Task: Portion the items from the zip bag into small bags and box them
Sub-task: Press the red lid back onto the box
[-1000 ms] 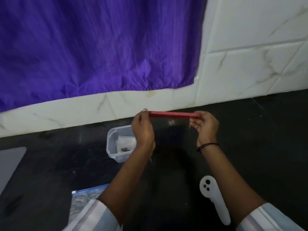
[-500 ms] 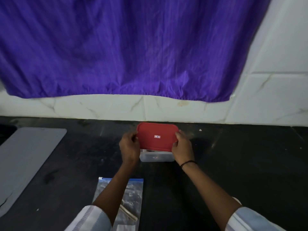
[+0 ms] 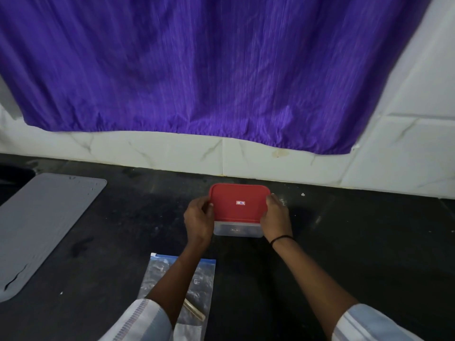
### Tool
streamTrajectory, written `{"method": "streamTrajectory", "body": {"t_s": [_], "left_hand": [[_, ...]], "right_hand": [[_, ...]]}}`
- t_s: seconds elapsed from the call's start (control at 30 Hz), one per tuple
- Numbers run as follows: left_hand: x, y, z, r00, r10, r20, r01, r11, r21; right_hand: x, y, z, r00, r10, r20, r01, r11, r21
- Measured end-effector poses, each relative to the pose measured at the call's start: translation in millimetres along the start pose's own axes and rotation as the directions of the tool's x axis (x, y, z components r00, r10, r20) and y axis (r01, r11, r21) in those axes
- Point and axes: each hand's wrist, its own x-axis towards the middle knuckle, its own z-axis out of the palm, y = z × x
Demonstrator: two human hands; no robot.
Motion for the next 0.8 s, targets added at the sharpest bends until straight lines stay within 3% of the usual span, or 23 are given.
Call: {"method": "streamTrajectory", "body": {"t_s": [0.47, 0.8], "left_hand": [[11.7, -9.2, 3.5, 0.993, -0.11, 0.031, 0.113, 0.987, -0.116], [1.5, -19.5, -2.3, 0.998, -0.06, 0.021, 0.063, 0.987, -0.151]], "right_hand": [[0.2, 7.3, -0.6, 0.999, -0.018, 0.038, 0.017, 1.0, 0.022], [-8.2, 9.7, -4.9, 0.994, -0.067, 0.081, 0.068, 0.998, -0.018]]}}
